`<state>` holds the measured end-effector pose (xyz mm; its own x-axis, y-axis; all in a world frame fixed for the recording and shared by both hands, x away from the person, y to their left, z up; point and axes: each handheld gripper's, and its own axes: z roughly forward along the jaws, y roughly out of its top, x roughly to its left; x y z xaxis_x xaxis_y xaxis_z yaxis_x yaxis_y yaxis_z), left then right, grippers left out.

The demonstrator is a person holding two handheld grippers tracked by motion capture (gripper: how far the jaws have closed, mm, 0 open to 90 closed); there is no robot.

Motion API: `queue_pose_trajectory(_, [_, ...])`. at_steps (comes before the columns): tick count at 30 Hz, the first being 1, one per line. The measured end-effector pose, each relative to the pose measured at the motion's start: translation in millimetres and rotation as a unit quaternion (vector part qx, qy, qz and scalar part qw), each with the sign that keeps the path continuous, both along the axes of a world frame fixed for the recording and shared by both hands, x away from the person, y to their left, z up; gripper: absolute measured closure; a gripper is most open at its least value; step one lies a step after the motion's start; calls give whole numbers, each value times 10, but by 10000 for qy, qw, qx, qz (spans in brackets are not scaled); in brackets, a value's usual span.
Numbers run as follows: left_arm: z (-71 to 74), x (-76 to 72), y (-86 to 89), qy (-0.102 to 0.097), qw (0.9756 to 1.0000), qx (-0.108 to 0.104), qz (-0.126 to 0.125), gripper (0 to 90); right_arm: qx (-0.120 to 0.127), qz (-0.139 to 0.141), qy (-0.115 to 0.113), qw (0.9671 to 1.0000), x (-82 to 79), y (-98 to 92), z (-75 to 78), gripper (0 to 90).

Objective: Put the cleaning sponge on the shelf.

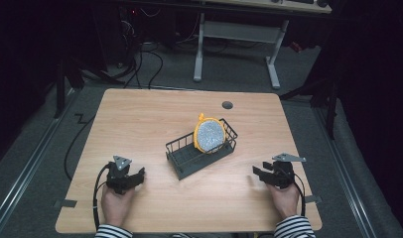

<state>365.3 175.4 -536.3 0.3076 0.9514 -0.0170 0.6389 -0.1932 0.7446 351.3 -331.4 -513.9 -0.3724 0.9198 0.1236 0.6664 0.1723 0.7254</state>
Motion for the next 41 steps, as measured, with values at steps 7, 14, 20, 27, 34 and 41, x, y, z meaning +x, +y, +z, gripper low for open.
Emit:
queue_pose_trajectory(7, [-1, 0, -3, -7, 10000, 16, 4, 320, -146, 1, 36, 9999, -12, 55, -100, 464])
queue_pose_trajectory(14, [-1, 0, -6, -7, 10000, 23, 9, 320, -208, -6, -50, 9998, -32, 88, -134, 467])
queue_pose_trajectory(20, [-1, 0, -8, -8, 10000, 25, 14, 319, -270, -9, -144, 9995, -47, 111, -151, 464])
queue_pose_trajectory(27, [-1, -1, -8, -8, 10000, 26, 15, 319, -675, 106, -275, 9973, -75, 192, -164, 414])
queue_pose_trajectory(34, [-1, -1, -8, -9, 10000, 27, 20, 320, -656, 62, -255, 9975, -69, 191, -165, 401])
queue_pose_trajectory(41, [-1, -2, -8, -7, 10000, 27, 17, 321, -656, 32, -249, 9975, -68, 194, -165, 394])
